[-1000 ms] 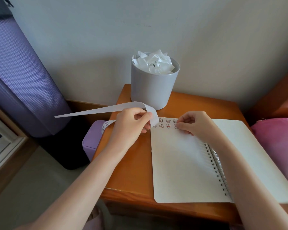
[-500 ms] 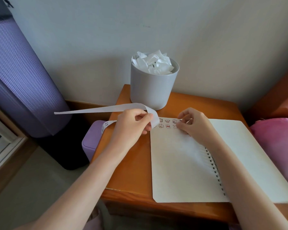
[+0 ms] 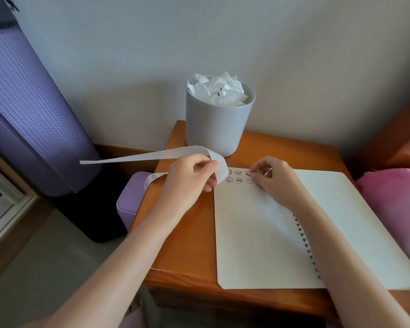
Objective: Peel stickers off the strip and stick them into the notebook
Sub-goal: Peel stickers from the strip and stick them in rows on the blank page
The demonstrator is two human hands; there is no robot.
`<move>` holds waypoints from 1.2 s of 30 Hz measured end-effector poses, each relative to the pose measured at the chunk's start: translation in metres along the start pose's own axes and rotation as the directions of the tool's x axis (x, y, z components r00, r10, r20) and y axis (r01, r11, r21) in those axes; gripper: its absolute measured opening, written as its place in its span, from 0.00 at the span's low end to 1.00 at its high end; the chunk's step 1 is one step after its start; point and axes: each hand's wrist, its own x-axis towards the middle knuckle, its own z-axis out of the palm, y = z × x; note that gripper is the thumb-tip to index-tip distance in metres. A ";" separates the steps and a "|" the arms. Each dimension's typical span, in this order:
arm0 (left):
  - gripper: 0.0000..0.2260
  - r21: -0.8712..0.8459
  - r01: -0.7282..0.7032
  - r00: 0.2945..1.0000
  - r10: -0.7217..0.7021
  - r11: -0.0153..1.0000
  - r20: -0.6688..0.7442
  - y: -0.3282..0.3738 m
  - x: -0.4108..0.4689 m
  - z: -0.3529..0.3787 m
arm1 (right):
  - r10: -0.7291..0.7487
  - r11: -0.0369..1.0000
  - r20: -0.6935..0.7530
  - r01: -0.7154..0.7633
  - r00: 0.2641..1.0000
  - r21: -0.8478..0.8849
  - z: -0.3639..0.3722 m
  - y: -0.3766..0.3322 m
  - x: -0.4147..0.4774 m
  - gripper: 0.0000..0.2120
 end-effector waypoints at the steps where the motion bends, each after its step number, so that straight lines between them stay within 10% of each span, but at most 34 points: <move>1: 0.06 -0.010 0.001 1.000 -0.001 1.000 0.001 0.000 0.000 0.000 | -0.009 1.000 -0.001 0.009 1.000 0.016 -0.001 -0.001 -0.001 0.03; 10: 0.03 -0.011 -0.030 0.999 0.030 0.999 0.031 0.002 0.000 0.000 | -0.223 0.910 0.166 0.144 0.961 0.390 -0.008 -0.040 -0.016 0.06; 36: 0.04 -0.097 -0.035 0.997 0.042 0.995 0.065 0.007 -0.001 -0.002 | -0.257 0.906 0.028 0.231 0.966 0.355 0.000 -0.037 -0.017 0.05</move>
